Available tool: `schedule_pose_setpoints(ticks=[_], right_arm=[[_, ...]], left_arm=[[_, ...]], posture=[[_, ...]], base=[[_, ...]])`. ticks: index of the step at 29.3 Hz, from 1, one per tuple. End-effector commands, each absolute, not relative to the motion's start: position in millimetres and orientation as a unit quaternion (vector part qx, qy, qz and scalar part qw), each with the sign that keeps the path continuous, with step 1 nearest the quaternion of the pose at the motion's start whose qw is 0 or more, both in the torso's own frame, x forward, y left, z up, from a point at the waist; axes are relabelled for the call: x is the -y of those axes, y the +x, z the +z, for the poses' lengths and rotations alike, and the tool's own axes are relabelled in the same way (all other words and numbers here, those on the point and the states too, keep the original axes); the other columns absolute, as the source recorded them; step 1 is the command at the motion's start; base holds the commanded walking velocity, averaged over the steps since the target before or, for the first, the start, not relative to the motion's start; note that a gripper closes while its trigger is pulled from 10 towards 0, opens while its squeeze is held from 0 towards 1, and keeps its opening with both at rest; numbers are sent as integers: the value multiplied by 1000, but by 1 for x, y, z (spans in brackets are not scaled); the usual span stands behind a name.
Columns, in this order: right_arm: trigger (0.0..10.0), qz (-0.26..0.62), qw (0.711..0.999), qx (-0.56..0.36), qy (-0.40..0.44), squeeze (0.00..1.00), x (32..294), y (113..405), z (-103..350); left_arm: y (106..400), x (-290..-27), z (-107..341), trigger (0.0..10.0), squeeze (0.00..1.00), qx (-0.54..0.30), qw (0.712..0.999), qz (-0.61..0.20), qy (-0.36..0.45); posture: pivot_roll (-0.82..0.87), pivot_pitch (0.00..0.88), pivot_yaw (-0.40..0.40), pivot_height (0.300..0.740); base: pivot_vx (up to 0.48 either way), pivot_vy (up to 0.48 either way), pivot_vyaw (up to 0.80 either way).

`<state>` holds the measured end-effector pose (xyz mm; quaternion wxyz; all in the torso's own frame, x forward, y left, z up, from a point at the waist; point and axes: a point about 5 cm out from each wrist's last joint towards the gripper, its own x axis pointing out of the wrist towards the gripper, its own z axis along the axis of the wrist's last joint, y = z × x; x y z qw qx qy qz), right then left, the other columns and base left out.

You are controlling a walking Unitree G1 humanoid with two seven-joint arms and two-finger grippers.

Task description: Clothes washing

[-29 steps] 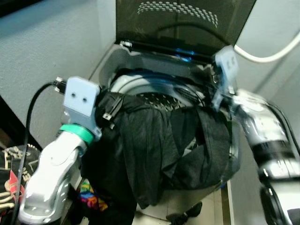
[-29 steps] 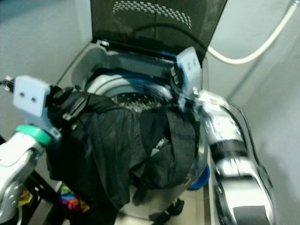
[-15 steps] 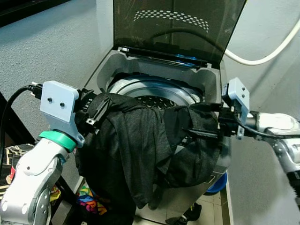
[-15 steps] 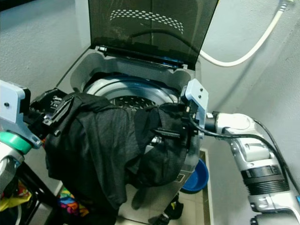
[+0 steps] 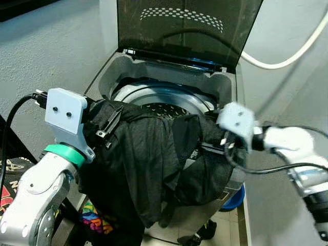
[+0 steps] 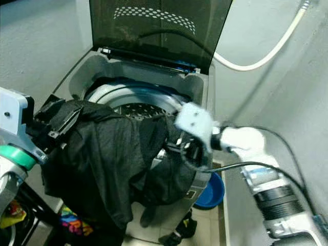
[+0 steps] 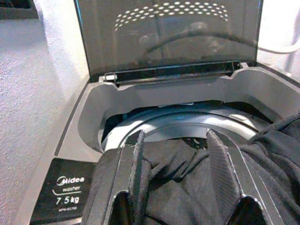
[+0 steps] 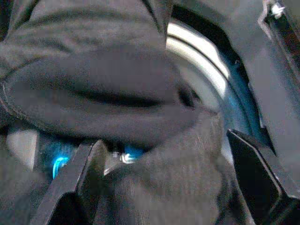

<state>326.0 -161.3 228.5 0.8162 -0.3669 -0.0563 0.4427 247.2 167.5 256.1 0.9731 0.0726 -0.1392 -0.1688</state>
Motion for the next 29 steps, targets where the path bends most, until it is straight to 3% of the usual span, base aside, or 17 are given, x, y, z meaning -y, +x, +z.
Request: schedule_pose_setpoints(ticks=[1,7,29], right_arm=[[10000,472,801,33,-367,0,152,322,212],[10000,514,774,24,-369,0,136,315,197],[10000,475,784,138,-375,0,70,343,233]], left_arm=[[246,-165,253,10000,0,132,974,-172,68],[246,-164,252,10000,0,128,974,-174,66],[247,-161,252,10000,0,130,975,-169,61]], posture=[[67,54,-21,740],[68,55,-24,740],[59,57,-42,740]], base=[[0,0,0],[0,0,0],[0,0,0]])
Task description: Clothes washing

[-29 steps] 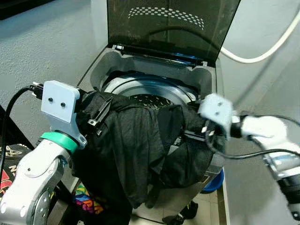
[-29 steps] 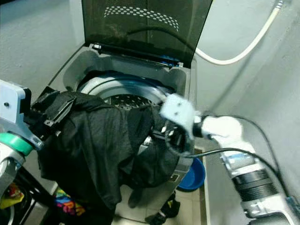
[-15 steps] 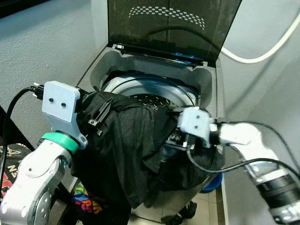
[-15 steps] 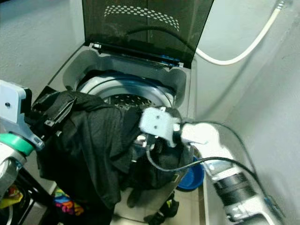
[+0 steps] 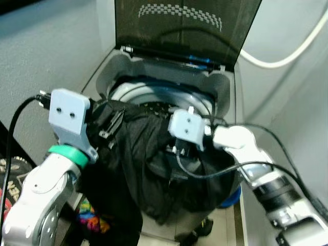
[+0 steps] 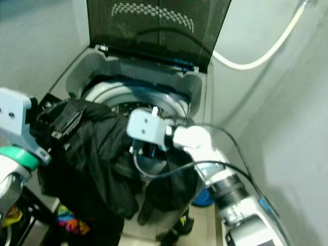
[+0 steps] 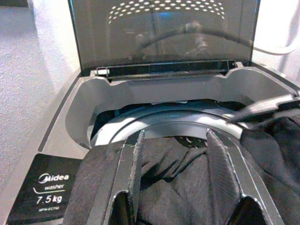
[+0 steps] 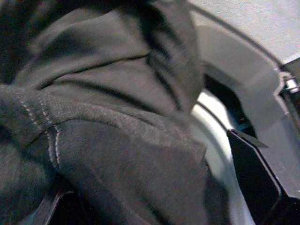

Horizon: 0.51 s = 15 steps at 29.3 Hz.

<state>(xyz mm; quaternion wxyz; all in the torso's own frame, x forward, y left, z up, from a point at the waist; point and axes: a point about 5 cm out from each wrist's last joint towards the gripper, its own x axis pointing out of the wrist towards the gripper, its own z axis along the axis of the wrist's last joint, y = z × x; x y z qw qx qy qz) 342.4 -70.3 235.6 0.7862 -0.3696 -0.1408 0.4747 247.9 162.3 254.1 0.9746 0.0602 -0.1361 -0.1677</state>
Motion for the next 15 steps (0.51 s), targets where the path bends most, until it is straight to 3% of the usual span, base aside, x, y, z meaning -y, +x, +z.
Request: schedule_pose_setpoints(ticks=[1,2,3,10,15], right_arm=[[10000,473,785,140,-374,0,69,344,234],[10000,473,785,140,-374,0,69,344,234],[0,471,788,147,-370,0,66,346,238],[0,482,790,164,-341,0,57,348,248],[0,501,801,181,-272,0,50,346,257]], left_arm=[[247,-161,252,10000,0,130,975,-169,60],[247,-161,252,10000,0,130,975,-169,60],[246,-161,252,10000,0,131,975,-167,60],[246,-159,251,10000,0,132,976,-165,58],[246,-159,251,10000,0,132,976,-164,58]], posture=[[59,57,-42,740],[59,57,-42,740],[62,55,-50,740],[68,52,-56,740],[69,47,-61,740]], base=[[0,0,0],[0,0,0],[0,0,0],[0,0,0],[0,0,0]])
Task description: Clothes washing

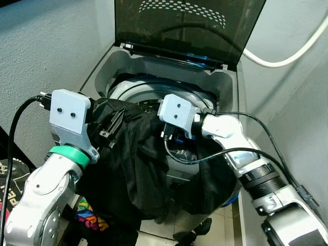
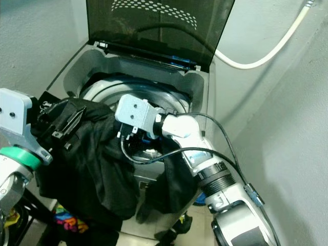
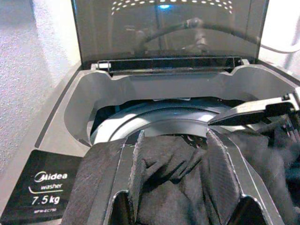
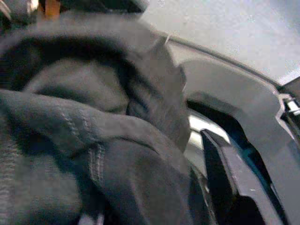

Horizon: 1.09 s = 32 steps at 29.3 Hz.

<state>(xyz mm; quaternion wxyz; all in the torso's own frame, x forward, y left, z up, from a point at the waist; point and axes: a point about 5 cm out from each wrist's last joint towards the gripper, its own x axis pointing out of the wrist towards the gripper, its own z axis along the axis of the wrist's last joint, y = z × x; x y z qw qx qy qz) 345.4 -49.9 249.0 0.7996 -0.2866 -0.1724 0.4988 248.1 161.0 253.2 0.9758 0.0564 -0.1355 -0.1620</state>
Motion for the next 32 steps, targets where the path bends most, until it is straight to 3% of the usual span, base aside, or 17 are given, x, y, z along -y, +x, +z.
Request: schedule_pose_setpoints(ticks=[1,10,15,16,17,20,24,26,32], right_arm=[[0,502,802,184,-266,0,50,347,258],[0,520,796,186,-249,0,39,357,273],[0,480,818,184,-257,0,35,376,295],[0,389,864,195,-254,0,45,394,325],[0,389,864,195,-254,0,45,394,325],[0,225,919,231,-225,0,78,408,381],[0,148,929,258,-220,0,101,407,411],[0,86,929,281,-227,0,125,403,434],[0,51,930,259,-256,0,144,408,422]], left_arm=[[246,-159,251,10000,0,133,976,-164,57],[244,-159,250,10000,0,134,977,-157,57],[245,-158,250,10000,0,133,977,-157,57],[245,-156,249,10000,0,132,977,-159,57],[245,-156,249,10000,0,132,977,-159,57],[244,-155,249,10000,0,132,977,-160,58],[243,-157,249,10000,0,132,977,-157,58],[242,-158,248,10000,0,130,978,-154,59],[245,-157,249,10000,0,126,976,-163,64]], posture=[[71,43,-65,740],[75,38,-78,740],[72,38,-76,740],[77,40,-78,740],[77,40,-78,740],[82,41,-84,740],[82,41,-84,740],[89,45,-93,740],[84,51,-57,740]], base=[[0,0,0],[0,0,0],[0,0,0],[0,0,0],[0,0,0],[0,0,0],[0,0,0],[0,0,0],[0,0,0]])
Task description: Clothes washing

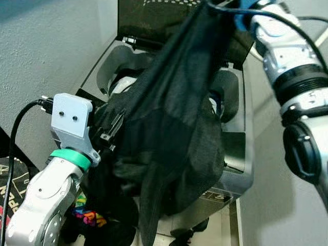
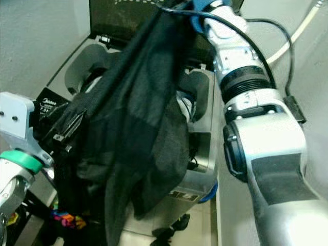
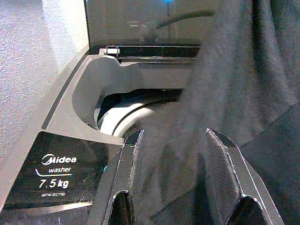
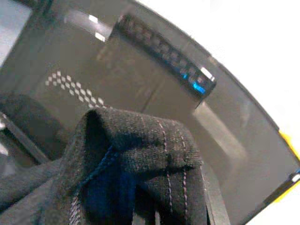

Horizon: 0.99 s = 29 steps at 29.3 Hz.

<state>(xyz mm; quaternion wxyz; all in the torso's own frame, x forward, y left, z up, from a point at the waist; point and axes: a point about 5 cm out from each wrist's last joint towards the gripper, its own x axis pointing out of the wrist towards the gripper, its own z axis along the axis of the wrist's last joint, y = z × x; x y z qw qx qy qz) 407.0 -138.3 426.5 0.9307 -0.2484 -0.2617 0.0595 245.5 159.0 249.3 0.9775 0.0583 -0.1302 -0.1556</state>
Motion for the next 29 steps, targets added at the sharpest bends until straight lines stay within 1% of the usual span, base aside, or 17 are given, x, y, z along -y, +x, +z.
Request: schedule_pose_setpoints(ticks=[1,3,5,6,8,9,10,11,12,14,16,22,23,24,27,28,29], right_arm=[[0,61,932,237,-267,0,141,413,406],[0,72,934,218,-273,0,140,416,393],[1882,97,936,182,-287,0,135,421,369],[4196,128,936,148,-293,0,131,424,346],[4196,151,935,124,-296,0,127,425,330],[9098,186,932,92,-297,0,123,425,311],[9098,206,930,75,-296,0,120,425,300],[10000,217,928,66,-296,0,119,425,295],[10000,280,910,23,-303,0,114,421,274],[10000,280,910,23,-303,0,114,421,274],[10000,378,873,-41,-307,1000,106,413,246],[10000,412,858,-46,-304,1000,103,410,243],[10000,397,865,-26,-305,0,105,412,252],[10000,397,865,-26,-305,0,105,412,252],[10000,347,892,35,-289,0,112,416,279],[10000,342,899,50,-269,1000,114,416,287],[10000,343,903,59,-251,1000,116,416,292]], left_arm=[[247,-156,249,10000,0,126,976,-168,65],[248,-155,249,10000,0,126,975,-172,66],[249,-154,249,10000,0,125,974,-178,69],[250,-153,249,10000,0,123,973,-182,70],[250,-153,249,10000,0,122,973,-185,71],[249,-152,249,10000,0,121,972,-188,71],[249,-152,249,10000,0,121,972,-190,71],[249,-152,249,10000,0,120,972,-191,72],[249,-151,248,10000,0,118,971,-194,73],[249,-151,248,10000,0,118,971,-194,73],[248,-152,247,10000,0,114,970,-201,75],[249,-150,247,10000,0,112,968,-210,78],[250,-149,247,10000,0,113,968,-212,78],[250,-149,247,10000,0,113,968,-212,78],[250,-149,248,10000,0,117,967,-214,75],[250,-149,248,10000,0,118,967,-214,74],[250,-149,248,10000,0,118,967,-214,73]], posture=[[83,53,-49,740],[83,53,-49,740],[82,55,-41,740],[81,58,-34,740],[81,58,-34,740],[81,60,-29,740],[81,60,-29,740],[81,60,-29,740],[84,65,-21,740],[84,65,-21,740],[81,67,-12,740],[81,64,-10,740],[81,62,-10,740],[81,62,-10,740],[75,59,-11,740],[75,59,-11,740],[75,59,-11,740]], base=[[0,0,0],[0,0,0],[0,0,0],[0,0,0],[0,0,0],[0,0,0],[0,0,0],[0,0,0],[0,0,0],[0,0,0],[0,0,0],[0,0,0],[0,0,0],[0,0,0],[0,0,0],[0,0,0],[0,0,0]])
